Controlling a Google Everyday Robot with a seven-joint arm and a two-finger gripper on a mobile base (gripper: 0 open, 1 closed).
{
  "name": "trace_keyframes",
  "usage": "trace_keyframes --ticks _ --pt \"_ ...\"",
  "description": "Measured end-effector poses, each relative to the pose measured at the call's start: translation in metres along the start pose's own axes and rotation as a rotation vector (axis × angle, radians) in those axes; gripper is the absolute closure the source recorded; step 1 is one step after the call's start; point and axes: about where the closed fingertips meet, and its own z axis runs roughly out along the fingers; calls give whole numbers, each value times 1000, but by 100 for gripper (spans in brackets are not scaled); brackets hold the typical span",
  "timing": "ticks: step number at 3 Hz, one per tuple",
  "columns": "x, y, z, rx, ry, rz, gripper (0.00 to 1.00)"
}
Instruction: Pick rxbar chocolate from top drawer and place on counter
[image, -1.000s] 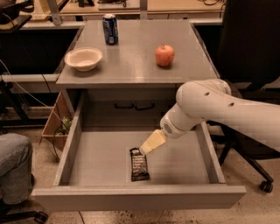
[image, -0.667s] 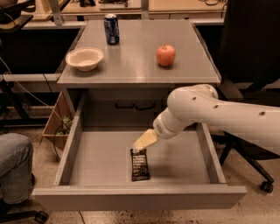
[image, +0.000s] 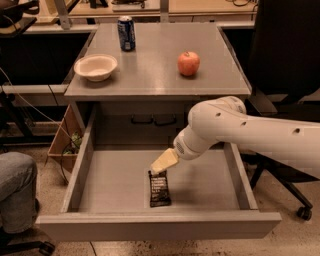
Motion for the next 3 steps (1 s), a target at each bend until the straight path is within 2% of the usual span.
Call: trace_keyframes --ticks 1,2,3 --pt "8 19 18 39 9 -5 0" --pt "25 33 52 103 45 21 0" --pt "33 36 72 129 68 59 0"
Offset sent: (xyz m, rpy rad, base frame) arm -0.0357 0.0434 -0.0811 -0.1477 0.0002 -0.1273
